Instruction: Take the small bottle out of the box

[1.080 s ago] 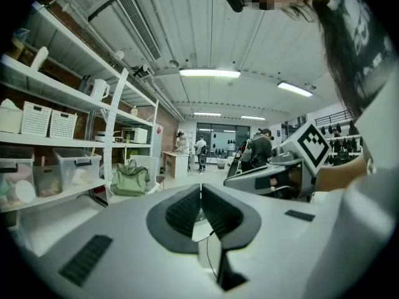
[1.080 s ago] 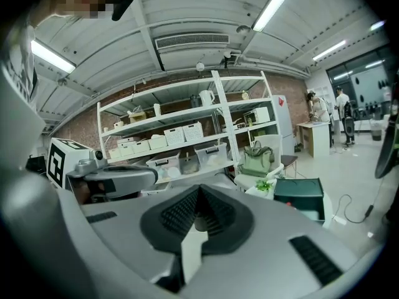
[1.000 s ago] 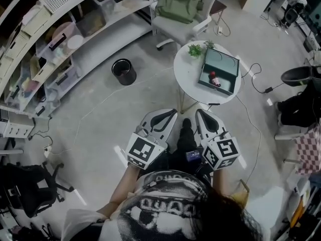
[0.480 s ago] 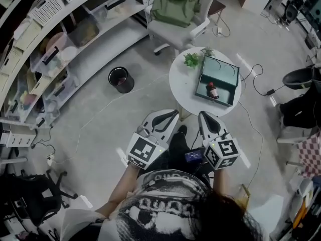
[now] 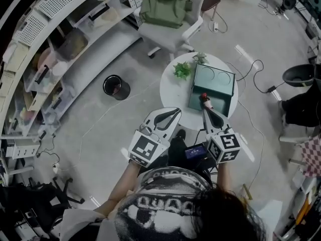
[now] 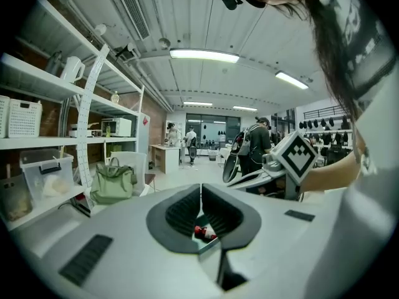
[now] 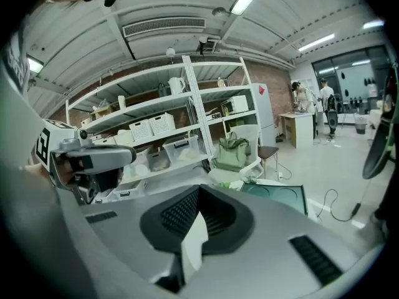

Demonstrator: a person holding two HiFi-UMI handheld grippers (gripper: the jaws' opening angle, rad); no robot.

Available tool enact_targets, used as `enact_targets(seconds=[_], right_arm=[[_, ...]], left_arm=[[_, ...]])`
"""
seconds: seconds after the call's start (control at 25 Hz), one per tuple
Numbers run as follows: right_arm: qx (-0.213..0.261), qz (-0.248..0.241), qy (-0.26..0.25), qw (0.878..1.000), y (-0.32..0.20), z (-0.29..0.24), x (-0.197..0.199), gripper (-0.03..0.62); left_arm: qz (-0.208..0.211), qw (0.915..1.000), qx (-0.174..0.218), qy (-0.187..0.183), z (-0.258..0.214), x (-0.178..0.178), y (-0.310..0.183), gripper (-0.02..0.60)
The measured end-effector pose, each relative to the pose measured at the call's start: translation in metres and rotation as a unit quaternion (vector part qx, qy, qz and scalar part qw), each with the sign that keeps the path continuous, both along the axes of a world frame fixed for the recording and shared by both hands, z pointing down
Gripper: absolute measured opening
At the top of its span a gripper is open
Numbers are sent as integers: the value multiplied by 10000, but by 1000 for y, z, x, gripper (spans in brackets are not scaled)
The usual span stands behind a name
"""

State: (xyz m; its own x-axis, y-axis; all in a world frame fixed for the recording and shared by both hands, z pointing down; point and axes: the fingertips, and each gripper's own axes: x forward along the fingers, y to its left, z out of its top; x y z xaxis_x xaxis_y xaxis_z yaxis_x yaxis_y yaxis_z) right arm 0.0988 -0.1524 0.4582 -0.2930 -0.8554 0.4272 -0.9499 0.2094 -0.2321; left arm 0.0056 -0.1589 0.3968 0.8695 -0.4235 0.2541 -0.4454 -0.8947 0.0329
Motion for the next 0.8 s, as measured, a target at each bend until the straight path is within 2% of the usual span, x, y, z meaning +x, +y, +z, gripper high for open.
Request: enact_targets(seconds=[0.44,0.8], right_arm=[[-575,206,-37,9981,-22,59,61,-2],[-1115,3,327,9932,-21,119,81,0]], left_arm=[[182,9994,-43,-308,11,46,-33,15],[285,9982,-212,-473,26,57,-35,16]])
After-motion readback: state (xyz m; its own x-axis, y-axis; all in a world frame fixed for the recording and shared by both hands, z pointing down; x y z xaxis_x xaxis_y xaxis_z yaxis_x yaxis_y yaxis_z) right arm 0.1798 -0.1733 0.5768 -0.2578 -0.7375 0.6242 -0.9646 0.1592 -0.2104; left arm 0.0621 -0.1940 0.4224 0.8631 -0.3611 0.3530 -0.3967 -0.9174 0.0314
